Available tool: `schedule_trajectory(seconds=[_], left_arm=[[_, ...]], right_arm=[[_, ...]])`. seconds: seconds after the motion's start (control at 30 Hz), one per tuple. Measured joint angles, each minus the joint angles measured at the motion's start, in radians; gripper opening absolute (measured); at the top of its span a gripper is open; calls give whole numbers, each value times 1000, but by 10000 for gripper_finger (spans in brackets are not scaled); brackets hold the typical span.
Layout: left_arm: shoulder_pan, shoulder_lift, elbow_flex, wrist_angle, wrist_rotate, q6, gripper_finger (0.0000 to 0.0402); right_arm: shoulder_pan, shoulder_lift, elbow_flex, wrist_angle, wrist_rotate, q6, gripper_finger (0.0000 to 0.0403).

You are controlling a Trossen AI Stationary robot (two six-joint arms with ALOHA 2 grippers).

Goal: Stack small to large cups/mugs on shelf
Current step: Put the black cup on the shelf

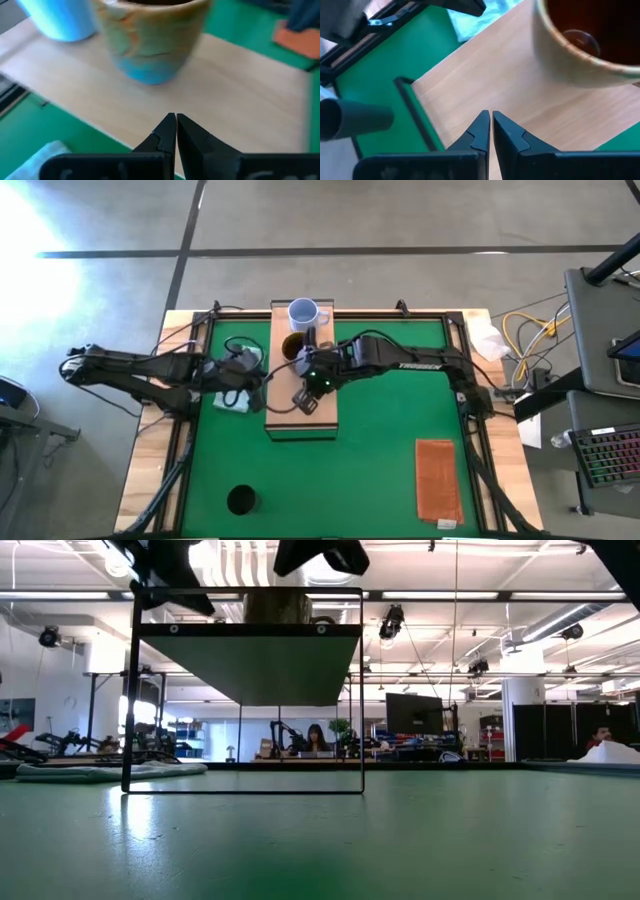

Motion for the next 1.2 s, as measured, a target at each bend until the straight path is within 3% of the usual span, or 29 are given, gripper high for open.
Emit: schedule_trajectory(seconds=[0.23, 0.47, 0.6, 0.73, 1.2], left_arm=[[-108, -62, 0, 6, 8, -55, 4], [-166, -83, -14, 4, 13, -98, 52], [-201, -89, -16, -38, 76, -135, 74], [-254, -90, -17, -46, 118, -143, 76], [-432, -155, -17, -46, 121, -144, 77]], right_arm=[[34, -28, 0, 3, 5, 7, 13], [71, -47, 0, 1, 8, 45, 13], [89, -58, 0, -13, -5, 74, 13], [100, -62, 0, -16, -19, 87, 13], [106, -70, 0, -14, -26, 41, 13]])
